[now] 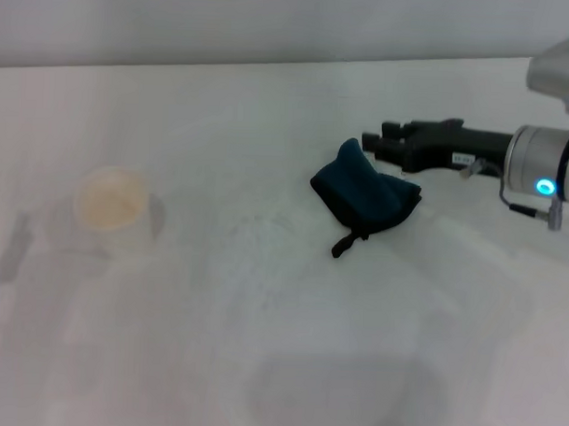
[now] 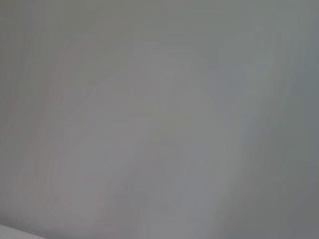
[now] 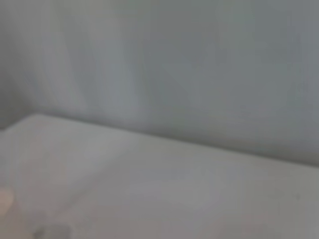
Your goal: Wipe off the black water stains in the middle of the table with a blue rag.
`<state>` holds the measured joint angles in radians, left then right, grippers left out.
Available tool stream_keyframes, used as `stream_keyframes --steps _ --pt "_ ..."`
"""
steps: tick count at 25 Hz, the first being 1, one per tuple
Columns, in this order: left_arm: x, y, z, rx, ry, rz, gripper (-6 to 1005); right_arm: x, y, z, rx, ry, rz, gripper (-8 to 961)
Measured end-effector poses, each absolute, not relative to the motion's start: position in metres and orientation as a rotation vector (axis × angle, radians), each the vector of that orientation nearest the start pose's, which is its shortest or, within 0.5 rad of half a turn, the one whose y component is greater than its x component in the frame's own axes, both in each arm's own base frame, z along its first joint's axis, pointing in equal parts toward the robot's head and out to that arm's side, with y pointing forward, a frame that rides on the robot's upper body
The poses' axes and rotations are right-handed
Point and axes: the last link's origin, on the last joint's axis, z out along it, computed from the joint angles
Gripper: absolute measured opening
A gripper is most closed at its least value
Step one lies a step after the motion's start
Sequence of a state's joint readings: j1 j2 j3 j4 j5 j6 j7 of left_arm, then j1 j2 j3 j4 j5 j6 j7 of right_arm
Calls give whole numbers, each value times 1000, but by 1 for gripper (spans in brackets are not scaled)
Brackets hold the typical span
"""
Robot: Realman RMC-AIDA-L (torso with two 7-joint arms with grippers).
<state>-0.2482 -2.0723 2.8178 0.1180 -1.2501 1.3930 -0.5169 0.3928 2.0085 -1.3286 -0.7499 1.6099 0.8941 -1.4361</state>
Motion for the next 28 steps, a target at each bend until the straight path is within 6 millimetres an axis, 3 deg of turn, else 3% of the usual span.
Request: stream_keyframes --steps 4,8,11,13,14,15,18,24,28 --pt "-364 247 -14 -1526 -827 -941 883 280 370 5 -2272 1001 666 371" --pt "-365 247 -13 -1520 -828 -941 884 275 373 34 -2084 1024 1034 545" --pt "-364 247 -14 -1519 -830 -944 884 289 367 61 -1825 1063 1321 686" --pt "-363 247 -14 -1519 -831 -947 884 309 360 77 -1638 1051 1404 754" --pt "-363 248 -15 -1520 -830 -948 884 321 356 83 -1555 1028 1401 775" --pt "-362 249 -15 -1524 -828 -952 884 342 345 87 -1472 926 1291 797" --pt "-361 250 -15 -1527 -824 -953 884 353 336 79 -1478 817 1137 860" --pt "-359 258 -18 -1539 -828 -935 885 383 313 17 -1614 671 588 783" --pt "-359 260 -18 -1541 -830 -933 885 387 308 7 -1626 721 554 760"
